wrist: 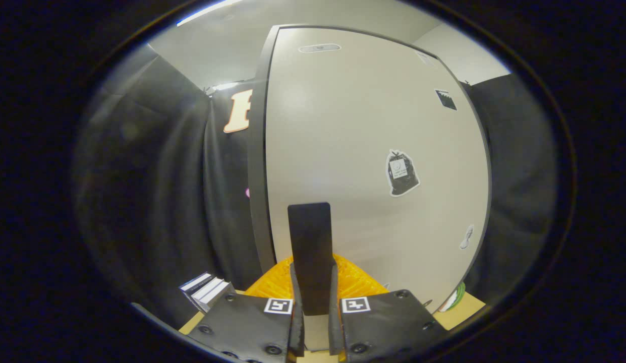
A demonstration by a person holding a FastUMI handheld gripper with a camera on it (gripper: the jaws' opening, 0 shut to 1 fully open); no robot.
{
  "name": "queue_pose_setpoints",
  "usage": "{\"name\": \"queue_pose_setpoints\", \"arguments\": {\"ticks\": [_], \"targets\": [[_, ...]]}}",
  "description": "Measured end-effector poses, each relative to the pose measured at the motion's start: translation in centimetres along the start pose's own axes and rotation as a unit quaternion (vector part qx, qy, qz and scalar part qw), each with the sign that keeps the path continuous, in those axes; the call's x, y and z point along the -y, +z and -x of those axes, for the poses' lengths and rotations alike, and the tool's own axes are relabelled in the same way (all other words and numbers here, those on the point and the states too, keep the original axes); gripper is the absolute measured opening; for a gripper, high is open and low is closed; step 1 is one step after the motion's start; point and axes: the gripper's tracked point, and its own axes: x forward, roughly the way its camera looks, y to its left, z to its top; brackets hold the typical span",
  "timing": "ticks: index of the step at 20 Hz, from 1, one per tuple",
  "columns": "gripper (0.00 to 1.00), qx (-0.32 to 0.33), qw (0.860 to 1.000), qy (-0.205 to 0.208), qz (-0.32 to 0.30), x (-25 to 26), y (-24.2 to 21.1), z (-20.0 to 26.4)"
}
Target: Open the shoe cabinet door, grab the shoes and put them into the shoe cabinet, then close the shoe cabinet door.
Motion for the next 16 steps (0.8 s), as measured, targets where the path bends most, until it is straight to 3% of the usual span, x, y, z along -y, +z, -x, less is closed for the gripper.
{"name": "queue_pose_setpoints", "arguments": {"ticks": [3,16], "targets": [[0.17,0.002,1.000,-0.003,-0.008,0.2,0.0,0.3],[0.17,0.004,1.000,-0.002,-0.014,1.4,0.3,3.9]]}}
